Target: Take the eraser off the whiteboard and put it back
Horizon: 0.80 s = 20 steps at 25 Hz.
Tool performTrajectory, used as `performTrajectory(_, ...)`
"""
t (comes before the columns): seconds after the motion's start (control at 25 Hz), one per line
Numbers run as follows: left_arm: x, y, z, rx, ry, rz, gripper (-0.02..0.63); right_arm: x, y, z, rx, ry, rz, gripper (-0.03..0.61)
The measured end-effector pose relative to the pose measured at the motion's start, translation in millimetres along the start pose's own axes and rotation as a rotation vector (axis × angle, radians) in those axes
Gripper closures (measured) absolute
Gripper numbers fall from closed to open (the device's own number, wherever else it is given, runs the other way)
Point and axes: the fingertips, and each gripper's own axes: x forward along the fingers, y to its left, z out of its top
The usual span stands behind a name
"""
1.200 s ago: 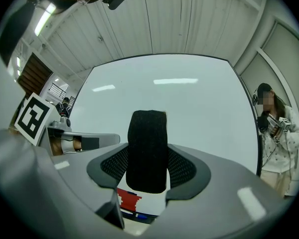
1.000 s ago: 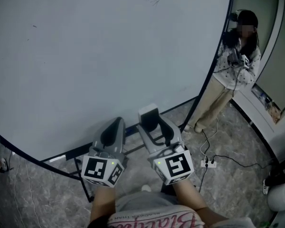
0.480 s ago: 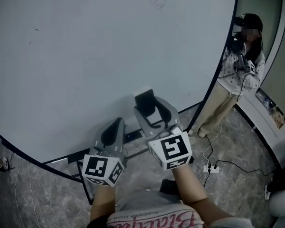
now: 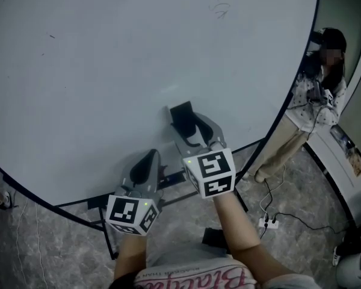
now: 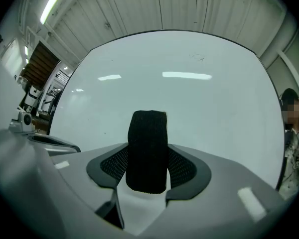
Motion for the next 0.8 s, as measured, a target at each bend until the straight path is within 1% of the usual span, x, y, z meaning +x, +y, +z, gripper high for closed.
performTrajectory(0.4, 13, 4, -5, 0.006, 0.011, -0.005, 0.614, 17, -1, -4, -0.031, 0.008, -0.012, 0.345)
performTrajectory(0.72, 15, 6, -8, -0.002, 0.013, -0.014, 0.614, 18, 0, -4, -0.041, -0.04, -0.006, 0.336)
performTrajectory(0.76, 15, 6, -8, -0.004, 0.014, -0.015, 0.614, 18, -1, -5, -0.041, -0.039, -0.007, 0.328)
performTrajectory(0.8, 15, 6, -8, -0.006, 0.014, -0.017, 0.614, 19, -1, -7, -0.038, -0.036, -0.01, 0.306)
